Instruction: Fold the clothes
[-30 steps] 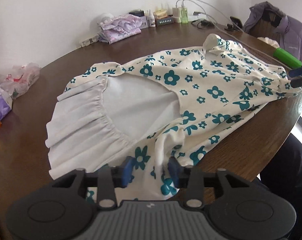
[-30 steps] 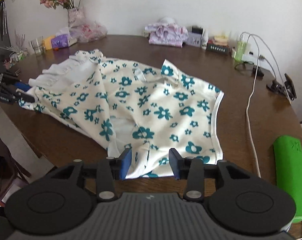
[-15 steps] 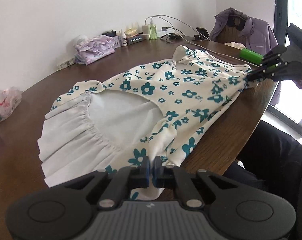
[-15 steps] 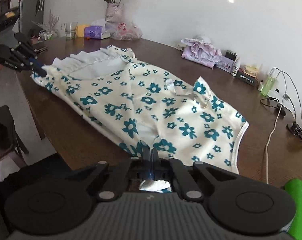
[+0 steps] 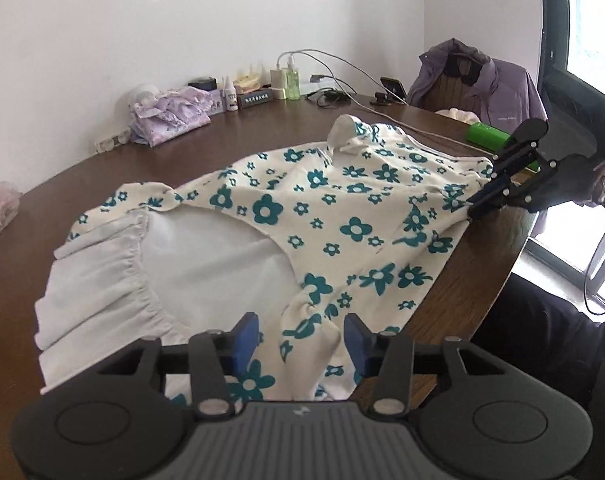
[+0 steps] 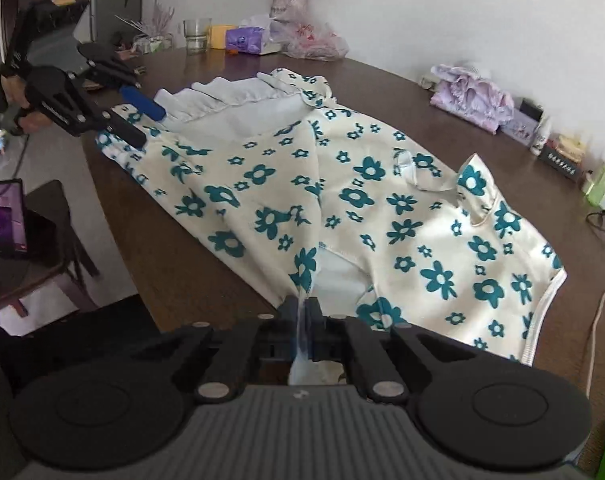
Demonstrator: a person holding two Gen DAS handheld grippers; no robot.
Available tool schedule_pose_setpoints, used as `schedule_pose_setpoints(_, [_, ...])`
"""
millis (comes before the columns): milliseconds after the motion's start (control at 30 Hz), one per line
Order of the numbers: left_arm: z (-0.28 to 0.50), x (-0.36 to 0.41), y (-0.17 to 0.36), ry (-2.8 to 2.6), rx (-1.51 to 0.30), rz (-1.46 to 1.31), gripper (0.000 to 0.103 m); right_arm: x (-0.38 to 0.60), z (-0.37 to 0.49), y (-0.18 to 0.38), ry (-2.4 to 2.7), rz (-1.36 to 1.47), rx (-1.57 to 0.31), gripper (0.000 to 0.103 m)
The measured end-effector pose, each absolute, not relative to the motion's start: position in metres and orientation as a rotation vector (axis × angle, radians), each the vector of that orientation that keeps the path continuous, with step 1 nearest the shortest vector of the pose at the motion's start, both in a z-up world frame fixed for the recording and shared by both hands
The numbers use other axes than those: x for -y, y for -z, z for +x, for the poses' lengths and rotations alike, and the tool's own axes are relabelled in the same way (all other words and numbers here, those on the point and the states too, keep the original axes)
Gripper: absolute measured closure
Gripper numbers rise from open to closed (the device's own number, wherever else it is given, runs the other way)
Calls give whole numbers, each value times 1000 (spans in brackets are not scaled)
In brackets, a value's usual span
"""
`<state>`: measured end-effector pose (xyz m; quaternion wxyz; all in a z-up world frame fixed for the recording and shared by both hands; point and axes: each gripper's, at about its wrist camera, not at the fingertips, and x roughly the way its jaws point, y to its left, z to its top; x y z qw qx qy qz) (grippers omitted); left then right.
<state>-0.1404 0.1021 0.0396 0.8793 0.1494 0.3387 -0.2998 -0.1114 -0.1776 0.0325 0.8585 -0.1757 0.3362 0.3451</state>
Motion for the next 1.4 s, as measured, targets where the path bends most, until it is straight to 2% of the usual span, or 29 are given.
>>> schedule_pose_setpoints(33, [-140, -102, -35, 630, -724, 318, 71, 182, -107, -41, -726, -354, -687, 100])
schedule_pose_setpoints(167, [-139, -106, -25, 625, -745, 312, 68, 191, -84, -63, -672, -335, -625, 98])
schedule_pose_setpoints(200, [-138, -107, -25, 622, -751, 298, 69, 192, -77, -65, -645, -340, -614, 89])
schedule_pose_setpoints(233, [-138, -108, -25, 622, -751, 295, 69, 185, -73, -59, -620, -391, -624, 73])
schedule_pose_setpoints(300, [-140, -107, -26, 611, -746, 315, 66, 173, -79, -49, -621, -480, -616, 66])
schedule_pose_setpoints(433, [-145, -106, -33, 598, -733, 317, 62, 180, -111, -61, -706, -463, -532, 67])
schedule_pose_setpoints(600, [-137, -106, -30, 618, -739, 293, 63, 179, -130, -50, -768, -501, -580, 69])
schedule_pose_setpoints(667, [-135, -107, -29, 632, -748, 291, 76, 176, -127, -38, -732, -546, -600, 69])
schedule_pose_setpoints(700, [-135, -107, -29, 641, -748, 289, 79, 177, -125, -33, -728, -550, -609, 69])
schedule_pose_setpoints(733, [-135, -108, -30, 642, -742, 287, 85, 182, -120, -30, -731, -526, -629, 83])
schedule_pose_setpoints(767, [-136, -110, -32, 635, -729, 285, 97, 186, -115, -28, -733, -500, -651, 98])
schedule_pose_setpoints(800, [-138, -112, -35, 628, -717, 277, 98, 195, -110, -31, -805, -425, -706, 99])
schedule_pose_setpoints(933, [-139, -120, -38, 624, -731, 279, 98, 223, -96, -50, -1012, -211, -803, 99])
schedule_pose_setpoints(1000, [-139, -120, -36, 631, -743, 287, 97, 235, -80, -51, -958, -151, -821, 99])
schedule_pose_setpoints(1067, [-140, -121, -35, 631, -743, 279, 92, 241, -71, -50, -879, -130, -818, 88])
schedule_pose_setpoints(1100, [-140, -122, -36, 627, -739, 283, 90, 244, -67, -50, -839, -121, -815, 71])
schedule_pose_setpoints(1133, [-141, -123, -37, 622, -732, 292, 88, 247, -63, -50, -799, -112, -812, 62])
schedule_pose_setpoints(1267, [-143, -120, -44, 635, -707, 300, 87, 230, -95, -68, -812, -198, -600, 64])
schedule_pose_setpoints(1333, [-144, -118, -48, 665, -687, 291, 87, 217, -112, -76, -892, -240, -516, 75])
schedule_pose_setpoints(1400, [-143, -113, -46, 691, -687, 300, 86, 202, -116, -67, -951, -279, -538, 76])
